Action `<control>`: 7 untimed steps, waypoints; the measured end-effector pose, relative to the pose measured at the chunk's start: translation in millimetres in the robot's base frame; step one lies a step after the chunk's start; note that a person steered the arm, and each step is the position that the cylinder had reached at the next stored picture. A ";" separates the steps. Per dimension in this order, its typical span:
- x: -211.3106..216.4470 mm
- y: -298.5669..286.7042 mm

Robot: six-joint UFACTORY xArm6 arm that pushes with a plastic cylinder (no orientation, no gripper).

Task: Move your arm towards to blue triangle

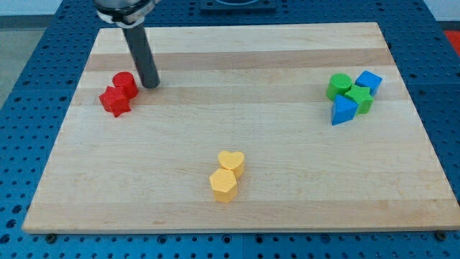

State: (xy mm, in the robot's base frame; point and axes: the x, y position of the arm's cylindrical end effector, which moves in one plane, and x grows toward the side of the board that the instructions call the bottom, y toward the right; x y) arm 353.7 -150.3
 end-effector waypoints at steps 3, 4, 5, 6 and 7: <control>37.3 119.7; 76.3 153.3; 108.6 185.0; 126.0 230.3; 126.0 286.1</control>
State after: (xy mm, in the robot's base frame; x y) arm 479.7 135.8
